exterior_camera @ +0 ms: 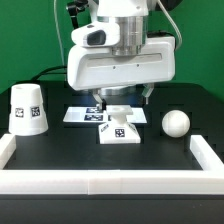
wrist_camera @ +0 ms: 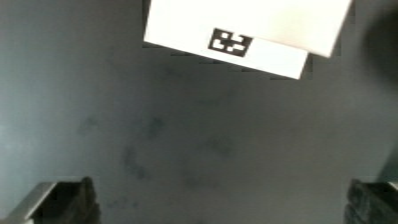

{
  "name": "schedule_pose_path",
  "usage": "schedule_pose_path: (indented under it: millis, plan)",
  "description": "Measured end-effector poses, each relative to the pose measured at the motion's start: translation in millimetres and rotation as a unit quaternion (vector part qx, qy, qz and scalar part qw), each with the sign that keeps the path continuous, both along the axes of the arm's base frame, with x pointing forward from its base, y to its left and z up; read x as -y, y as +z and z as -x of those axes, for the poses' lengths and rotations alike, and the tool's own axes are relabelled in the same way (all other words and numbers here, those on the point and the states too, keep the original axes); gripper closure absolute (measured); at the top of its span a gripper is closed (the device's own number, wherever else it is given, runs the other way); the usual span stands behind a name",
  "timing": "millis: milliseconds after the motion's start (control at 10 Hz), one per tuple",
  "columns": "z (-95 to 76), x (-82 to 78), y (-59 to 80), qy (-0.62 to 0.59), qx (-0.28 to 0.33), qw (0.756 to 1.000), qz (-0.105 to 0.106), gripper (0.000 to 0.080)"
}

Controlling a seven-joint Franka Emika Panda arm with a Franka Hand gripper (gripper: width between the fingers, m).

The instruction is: Assemble lamp

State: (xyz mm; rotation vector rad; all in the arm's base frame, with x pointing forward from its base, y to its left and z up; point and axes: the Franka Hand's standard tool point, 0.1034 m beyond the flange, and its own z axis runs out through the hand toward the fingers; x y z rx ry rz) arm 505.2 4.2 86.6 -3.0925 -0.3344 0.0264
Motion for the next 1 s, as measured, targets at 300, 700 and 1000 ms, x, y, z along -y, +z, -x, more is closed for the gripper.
schedule_pose_path:
  millis: [300, 700, 1000]
  plan:
    - [27.7, 9.4, -8.8, -0.01, -0.008, 1.0, 0.003, 0.01]
    - [42.0, 14.3, -16.6, -0.021, -0.014, 1.0, 0.0, 0.01]
    - [42.5, 12.3, -15.9, -0.056, -0.016, 0.998, 0.002, 0.01]
